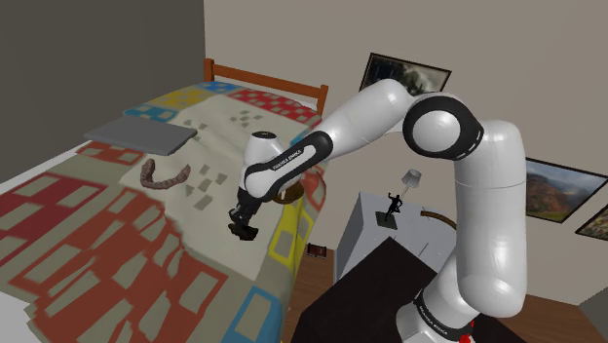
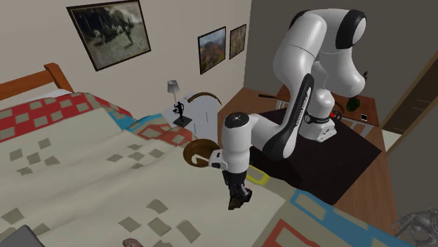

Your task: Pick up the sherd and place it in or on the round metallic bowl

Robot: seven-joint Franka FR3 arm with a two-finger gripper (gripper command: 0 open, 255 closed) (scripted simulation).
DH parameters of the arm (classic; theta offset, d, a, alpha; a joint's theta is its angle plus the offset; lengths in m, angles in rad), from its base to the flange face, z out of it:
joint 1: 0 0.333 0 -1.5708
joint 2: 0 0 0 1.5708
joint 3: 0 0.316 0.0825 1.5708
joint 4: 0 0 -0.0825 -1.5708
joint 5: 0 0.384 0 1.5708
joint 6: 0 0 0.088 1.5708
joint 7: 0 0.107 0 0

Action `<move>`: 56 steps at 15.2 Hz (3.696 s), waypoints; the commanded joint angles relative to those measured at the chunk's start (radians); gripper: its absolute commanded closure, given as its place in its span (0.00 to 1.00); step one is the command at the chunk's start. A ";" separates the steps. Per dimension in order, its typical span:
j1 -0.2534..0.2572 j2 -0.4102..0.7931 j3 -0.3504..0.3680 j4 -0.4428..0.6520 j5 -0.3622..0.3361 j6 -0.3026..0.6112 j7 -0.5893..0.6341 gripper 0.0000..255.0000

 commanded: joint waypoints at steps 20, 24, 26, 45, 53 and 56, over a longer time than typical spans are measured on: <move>0.056 0.083 -0.028 0.182 -0.106 -0.456 0.009 0.00; 0.056 0.084 -0.028 0.182 -0.106 -0.456 0.009 0.00; 0.056 0.084 -0.028 0.182 -0.106 -0.456 0.009 0.00; 0.051 0.011 -0.022 0.185 -0.096 -0.531 0.006 1.00; 0.080 0.110 -0.001 0.296 -0.188 -0.553 -0.143 0.00; 0.079 0.122 -0.004 0.272 -0.191 -0.518 -0.140 0.00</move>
